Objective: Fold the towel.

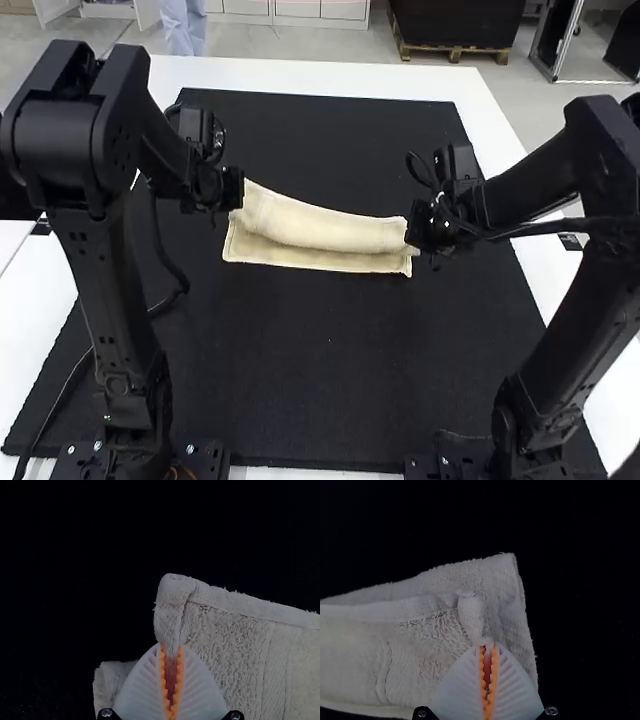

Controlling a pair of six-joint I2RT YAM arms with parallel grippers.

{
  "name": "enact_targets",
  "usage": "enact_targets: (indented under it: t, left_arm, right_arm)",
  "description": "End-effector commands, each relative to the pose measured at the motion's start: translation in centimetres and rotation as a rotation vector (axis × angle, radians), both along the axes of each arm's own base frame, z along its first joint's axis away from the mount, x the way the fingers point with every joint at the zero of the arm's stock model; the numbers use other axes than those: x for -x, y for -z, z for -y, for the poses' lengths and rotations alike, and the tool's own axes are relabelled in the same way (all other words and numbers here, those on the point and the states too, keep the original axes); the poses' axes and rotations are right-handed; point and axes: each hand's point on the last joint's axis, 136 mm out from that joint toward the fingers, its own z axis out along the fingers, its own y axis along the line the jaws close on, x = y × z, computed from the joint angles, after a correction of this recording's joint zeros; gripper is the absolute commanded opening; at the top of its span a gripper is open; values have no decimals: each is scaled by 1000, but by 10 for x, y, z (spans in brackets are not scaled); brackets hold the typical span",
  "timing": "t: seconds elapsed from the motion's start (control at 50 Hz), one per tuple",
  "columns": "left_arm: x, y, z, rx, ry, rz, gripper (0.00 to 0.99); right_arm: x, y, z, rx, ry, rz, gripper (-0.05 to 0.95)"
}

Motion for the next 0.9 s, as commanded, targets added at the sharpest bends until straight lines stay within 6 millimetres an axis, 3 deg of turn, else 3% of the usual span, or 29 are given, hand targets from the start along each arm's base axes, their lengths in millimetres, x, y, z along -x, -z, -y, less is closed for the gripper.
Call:
enact_targets:
  t: [0.0, 0.88]
  left_arm:
    - [2, 12, -1, -1, -11, -22, 28]
    - [8, 29, -17, -1, -46, -58, 28]
  right_arm:
    - [-4, 1, 9, 16, 30, 10, -3]
    - [-13, 25, 12, 37, 24, -3, -3]
